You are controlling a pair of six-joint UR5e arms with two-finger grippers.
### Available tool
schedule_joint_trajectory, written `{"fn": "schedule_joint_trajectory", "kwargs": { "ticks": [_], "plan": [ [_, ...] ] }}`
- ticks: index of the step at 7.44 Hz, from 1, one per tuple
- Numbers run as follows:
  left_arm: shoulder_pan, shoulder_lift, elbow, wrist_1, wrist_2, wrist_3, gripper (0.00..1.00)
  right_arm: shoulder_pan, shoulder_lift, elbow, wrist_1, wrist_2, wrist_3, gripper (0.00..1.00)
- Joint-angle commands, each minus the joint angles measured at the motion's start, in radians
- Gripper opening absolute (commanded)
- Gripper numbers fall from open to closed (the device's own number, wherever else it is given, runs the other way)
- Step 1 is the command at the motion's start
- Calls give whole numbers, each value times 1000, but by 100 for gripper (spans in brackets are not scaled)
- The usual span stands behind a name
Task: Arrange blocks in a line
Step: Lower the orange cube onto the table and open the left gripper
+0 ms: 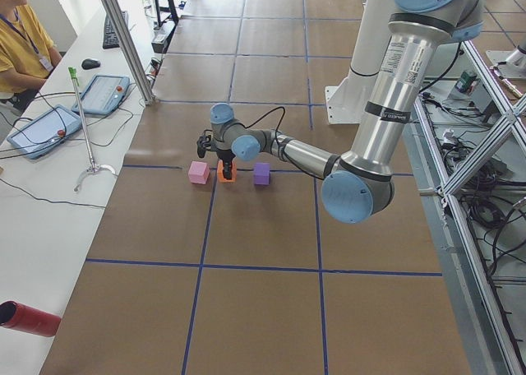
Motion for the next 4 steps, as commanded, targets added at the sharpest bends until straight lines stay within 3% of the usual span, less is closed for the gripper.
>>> {"fn": "schedule_joint_trajectory", "kwargs": {
  "ticks": [1, 4],
  "plan": [
    [-9, 6, -8, 1, -3, 5, 100, 0, 0, 0, 0, 0, 0, 100],
    [-192, 9, -122, 14, -89, 19, 100, 0, 0, 0, 0, 0, 0, 100]
  ]
}}
